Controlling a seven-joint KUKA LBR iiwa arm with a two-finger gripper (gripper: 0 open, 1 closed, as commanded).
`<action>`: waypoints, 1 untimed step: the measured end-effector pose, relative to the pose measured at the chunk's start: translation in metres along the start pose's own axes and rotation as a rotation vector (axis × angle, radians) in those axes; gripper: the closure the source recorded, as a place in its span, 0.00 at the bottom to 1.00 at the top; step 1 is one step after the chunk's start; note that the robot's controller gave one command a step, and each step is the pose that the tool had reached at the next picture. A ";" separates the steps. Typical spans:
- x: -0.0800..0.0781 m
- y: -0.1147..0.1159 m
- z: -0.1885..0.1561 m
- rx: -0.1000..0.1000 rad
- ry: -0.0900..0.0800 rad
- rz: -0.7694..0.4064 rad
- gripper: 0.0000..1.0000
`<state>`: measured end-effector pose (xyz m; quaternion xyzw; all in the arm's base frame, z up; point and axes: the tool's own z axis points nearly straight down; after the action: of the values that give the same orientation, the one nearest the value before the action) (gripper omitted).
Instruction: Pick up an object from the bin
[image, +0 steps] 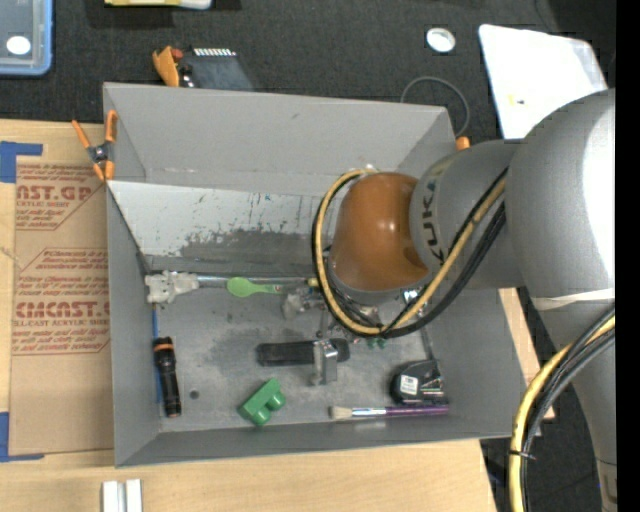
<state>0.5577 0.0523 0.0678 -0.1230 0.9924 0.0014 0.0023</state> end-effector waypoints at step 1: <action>-0.009 0.004 -0.003 0.001 -0.005 -0.224 1.00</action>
Offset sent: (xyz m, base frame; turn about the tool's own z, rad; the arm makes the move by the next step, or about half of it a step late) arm 0.0000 0.0000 0.0000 0.0000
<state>0.5652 0.0586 0.0708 -0.2332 0.9724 0.0010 0.0048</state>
